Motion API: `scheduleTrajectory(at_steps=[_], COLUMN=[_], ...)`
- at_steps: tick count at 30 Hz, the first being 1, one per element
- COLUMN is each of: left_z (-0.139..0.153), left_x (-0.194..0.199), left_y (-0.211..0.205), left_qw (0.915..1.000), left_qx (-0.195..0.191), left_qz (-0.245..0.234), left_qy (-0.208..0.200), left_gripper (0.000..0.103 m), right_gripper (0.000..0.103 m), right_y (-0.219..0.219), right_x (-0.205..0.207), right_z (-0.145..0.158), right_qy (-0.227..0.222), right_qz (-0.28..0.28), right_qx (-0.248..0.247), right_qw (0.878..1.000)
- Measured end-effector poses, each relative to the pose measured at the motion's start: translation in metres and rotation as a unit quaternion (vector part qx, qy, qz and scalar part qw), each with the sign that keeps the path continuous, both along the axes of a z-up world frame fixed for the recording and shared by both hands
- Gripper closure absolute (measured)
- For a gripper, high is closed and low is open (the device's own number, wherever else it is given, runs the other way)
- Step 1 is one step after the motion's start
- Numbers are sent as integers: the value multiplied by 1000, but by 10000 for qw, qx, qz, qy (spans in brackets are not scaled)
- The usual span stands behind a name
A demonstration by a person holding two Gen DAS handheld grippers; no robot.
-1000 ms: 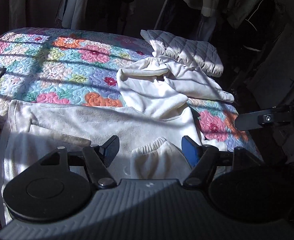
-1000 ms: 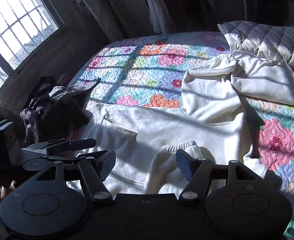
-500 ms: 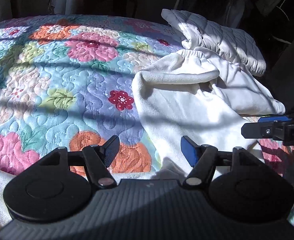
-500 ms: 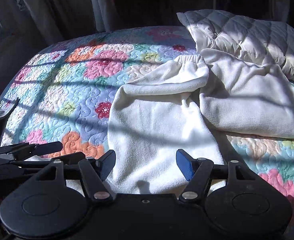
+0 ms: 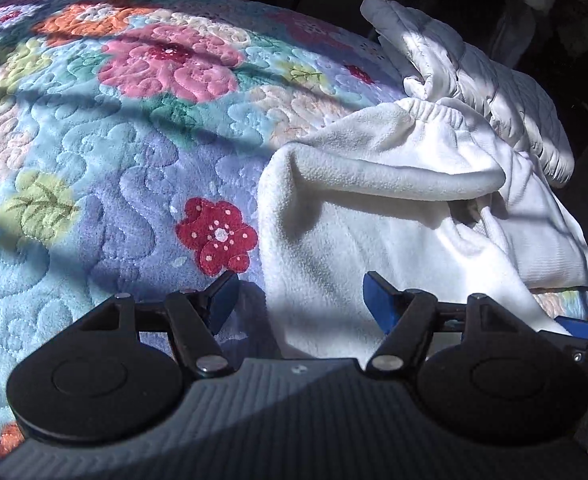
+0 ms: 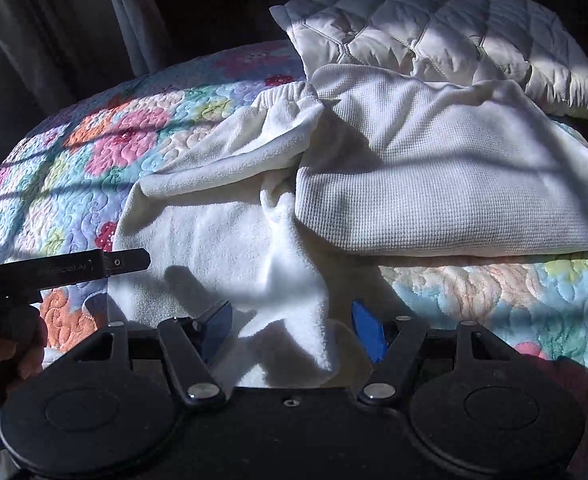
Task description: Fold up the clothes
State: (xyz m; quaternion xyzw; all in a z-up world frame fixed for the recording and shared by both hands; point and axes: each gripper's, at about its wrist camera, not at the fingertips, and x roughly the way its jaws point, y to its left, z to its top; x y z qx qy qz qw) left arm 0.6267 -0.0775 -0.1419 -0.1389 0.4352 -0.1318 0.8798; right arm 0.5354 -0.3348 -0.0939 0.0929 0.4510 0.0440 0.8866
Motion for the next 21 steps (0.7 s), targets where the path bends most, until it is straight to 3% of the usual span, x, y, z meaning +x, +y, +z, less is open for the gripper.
scheduleTrajectory(at_steps=[1,3,4,5,7,9,13,15,18,21], left_z=[-1,-4,-5,-6,2,12,43,50,61,72], left_x=[2,5,5,5,-6,-18,-54,-80,-120,-159], left_y=[1,0,-1,-2,-1,-1,9,10,12,13], left_qw=[10000,9998,9996,9994,9994,9979,9898,9849,9754,9633], left_qx=[-56,-181,-199,-216,-236,-252,-769,-865,-1008,-1148], left_qz=[39,-2,-59,-116,-239,-363,-624,-913,-1345,-1772], left_qy=[27,128,181,234,-79,-468,-1027,-1186,-1423,-1657], left_gripper=[36,53,93,97,97,98,98,98,98,98], right_gripper=[32,32,32,36,53,97,97,97,97,97], right_y=[1,3,3,3,3,3,1,-5,-10,-13], right_x=[0,2,2,2,3,3,-1,-19,-53,-80], right_z=[0,1,2,3,4,6,12,25,34,24], right_qy=[-53,-119,-171,-224,-328,-432,-691,-962,-1135,-886], right_qz=[26,127,166,205,283,360,525,634,1092,1400], right_qx=[72,175,198,221,266,311,514,931,1156,966], right_qw=[10000,9997,9995,9993,9987,9979,9949,9890,9807,9814])
